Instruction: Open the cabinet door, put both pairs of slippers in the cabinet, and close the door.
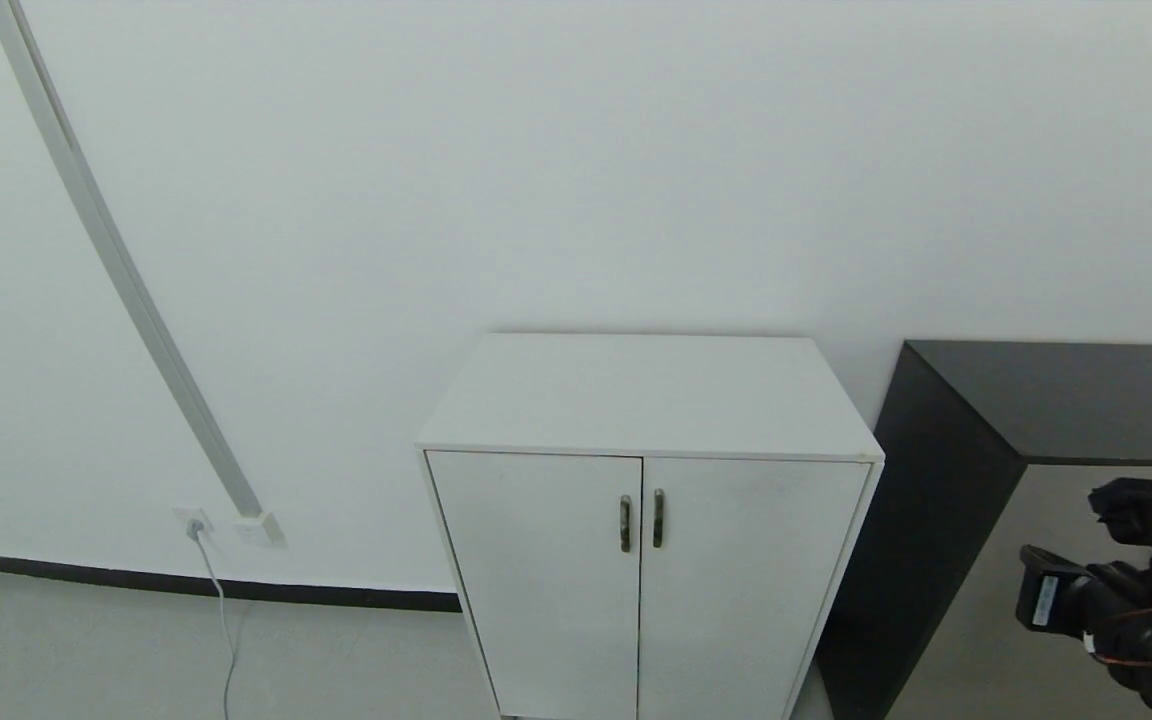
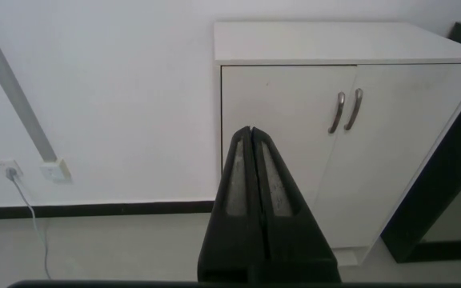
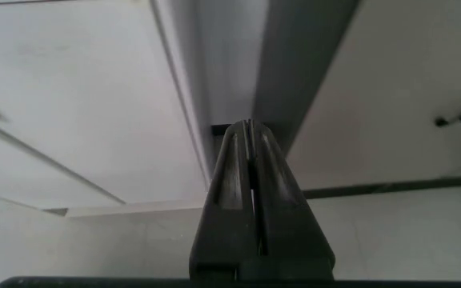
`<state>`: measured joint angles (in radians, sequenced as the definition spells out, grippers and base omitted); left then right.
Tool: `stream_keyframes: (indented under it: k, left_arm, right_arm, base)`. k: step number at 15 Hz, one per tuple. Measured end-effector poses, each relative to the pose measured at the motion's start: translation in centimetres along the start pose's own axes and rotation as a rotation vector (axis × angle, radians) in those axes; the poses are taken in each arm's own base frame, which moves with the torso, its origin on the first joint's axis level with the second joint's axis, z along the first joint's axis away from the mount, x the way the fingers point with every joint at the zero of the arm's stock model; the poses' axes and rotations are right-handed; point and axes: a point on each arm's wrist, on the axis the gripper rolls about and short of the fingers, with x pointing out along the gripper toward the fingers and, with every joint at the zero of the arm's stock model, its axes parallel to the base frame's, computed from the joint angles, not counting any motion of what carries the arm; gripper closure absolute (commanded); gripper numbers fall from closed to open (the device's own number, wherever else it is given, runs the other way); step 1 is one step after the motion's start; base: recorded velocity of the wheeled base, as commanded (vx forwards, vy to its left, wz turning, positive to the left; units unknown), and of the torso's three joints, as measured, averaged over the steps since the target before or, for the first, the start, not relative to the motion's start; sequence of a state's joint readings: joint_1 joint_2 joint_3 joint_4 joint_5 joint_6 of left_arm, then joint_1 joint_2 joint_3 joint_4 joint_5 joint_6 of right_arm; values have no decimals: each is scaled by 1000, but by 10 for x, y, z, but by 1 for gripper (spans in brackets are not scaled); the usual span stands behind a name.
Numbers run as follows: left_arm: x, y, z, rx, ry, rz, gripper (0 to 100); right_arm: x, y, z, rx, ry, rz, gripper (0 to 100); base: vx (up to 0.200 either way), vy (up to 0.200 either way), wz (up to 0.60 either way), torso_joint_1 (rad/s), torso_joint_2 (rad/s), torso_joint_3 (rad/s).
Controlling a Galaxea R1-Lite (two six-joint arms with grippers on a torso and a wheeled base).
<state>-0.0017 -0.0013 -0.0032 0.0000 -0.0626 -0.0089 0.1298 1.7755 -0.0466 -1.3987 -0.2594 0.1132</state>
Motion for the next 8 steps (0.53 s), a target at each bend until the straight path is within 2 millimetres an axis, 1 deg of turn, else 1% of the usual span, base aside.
stream_keyframes:
  k: [4,8]
  left_arm:
    - [0,0,0,0,0,0,100]
    - [0,0,0,0,0,0,100]
  right_arm:
    - [-22,-18,5,24,-9,-57,100]
    - [-46,-24,9,23,5,-68,100]
  base:
    - [0,0,0,0,0,0]
    - [0,0,0,0,0,0]
